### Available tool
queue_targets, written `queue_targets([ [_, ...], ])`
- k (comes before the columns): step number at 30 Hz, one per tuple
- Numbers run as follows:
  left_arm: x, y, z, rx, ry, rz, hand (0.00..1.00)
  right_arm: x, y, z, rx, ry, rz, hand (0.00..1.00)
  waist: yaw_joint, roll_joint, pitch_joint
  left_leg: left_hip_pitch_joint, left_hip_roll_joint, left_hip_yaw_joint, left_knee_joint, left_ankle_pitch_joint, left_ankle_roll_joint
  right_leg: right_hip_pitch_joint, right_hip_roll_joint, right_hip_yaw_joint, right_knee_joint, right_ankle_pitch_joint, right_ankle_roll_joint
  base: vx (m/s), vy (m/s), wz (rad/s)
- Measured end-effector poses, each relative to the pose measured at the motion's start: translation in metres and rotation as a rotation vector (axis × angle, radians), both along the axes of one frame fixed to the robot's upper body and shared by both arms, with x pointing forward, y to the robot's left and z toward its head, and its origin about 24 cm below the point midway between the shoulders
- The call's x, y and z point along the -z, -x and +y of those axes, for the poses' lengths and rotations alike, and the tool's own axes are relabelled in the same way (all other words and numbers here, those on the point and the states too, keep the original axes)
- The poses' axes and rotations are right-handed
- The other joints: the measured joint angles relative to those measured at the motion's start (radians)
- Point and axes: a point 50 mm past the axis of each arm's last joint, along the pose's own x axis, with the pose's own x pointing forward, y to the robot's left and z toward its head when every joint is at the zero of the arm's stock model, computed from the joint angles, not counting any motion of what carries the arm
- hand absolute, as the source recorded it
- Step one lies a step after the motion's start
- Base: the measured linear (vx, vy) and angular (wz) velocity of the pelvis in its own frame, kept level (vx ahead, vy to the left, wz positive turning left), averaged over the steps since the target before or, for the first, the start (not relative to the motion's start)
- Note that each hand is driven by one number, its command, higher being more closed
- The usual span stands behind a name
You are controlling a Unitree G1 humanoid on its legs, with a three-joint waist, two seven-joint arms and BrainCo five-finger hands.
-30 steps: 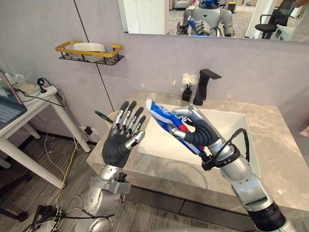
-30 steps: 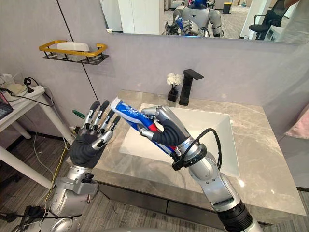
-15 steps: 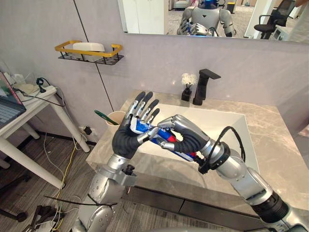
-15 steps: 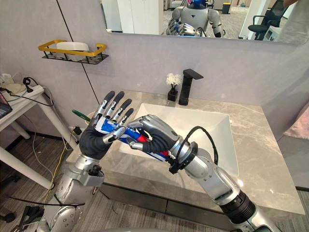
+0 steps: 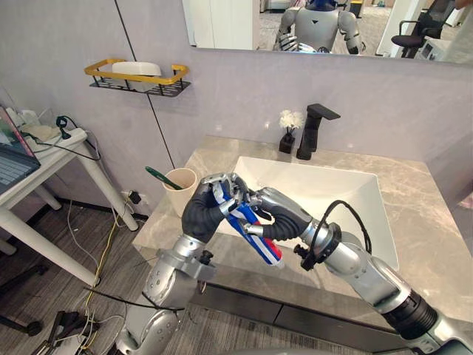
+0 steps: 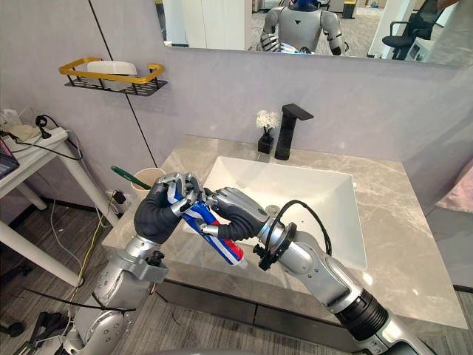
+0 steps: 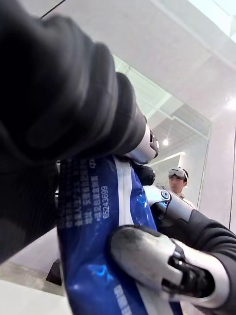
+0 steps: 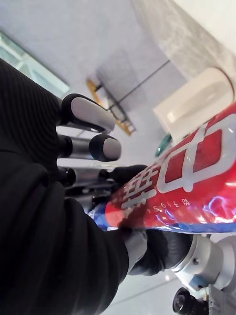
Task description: Organize washtable
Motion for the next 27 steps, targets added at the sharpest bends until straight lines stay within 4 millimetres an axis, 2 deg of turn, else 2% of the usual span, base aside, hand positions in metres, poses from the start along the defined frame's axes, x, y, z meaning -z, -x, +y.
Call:
queue_targets([
  [4,0.005,-0.002,0.000,-0.002,-0.007,0.022,1.00,0.006,0.000,0.000,0.014,0.009,0.012,1.00,-0.001,0.000,0.000,0.001,0.000,0.000,0.000,0.000,0.000,0.000,0.000,0.000,0.001,0.000,0.000,-0.01,0.001,0.00],
  [5,0.006,-0.002,0.000,-0.001,-0.011,0.029,1.00,0.008,0.000,0.000,0.017,0.012,0.017,0.00,-0.001,0.000,0.000,0.001,0.000,0.000,0.000,0.000,0.000,0.000,0.000,0.000,0.001,0.000,0.000,0.00,0.000,0.00],
  [14,0.008,-0.003,-0.002,-0.003,-0.012,0.038,1.00,0.030,-0.001,-0.006,0.094,0.028,0.097,0.00,-0.002,-0.001,0.001,0.010,0.000,0.003,-0.003,0.000,0.000,0.002,-0.001,0.002,0.001,0.000,0.000,-0.02,0.001,-0.01],
  [20,0.005,-0.005,-0.001,-0.016,0.003,0.027,1.00,0.036,-0.003,-0.010,0.133,0.026,0.125,0.00,-0.022,-0.001,0.001,0.013,0.000,0.005,-0.004,0.000,0.000,0.001,0.000,0.004,0.001,0.000,0.000,-0.02,0.001,-0.01],
  [27,-0.003,-0.009,-0.004,-0.024,0.010,-0.015,1.00,0.038,-0.007,-0.018,0.199,0.003,0.148,0.00,-0.025,0.000,0.002,0.015,0.001,0.013,-0.004,0.000,0.000,-0.001,0.001,0.011,0.001,0.000,0.000,-0.01,0.001,-0.03],
])
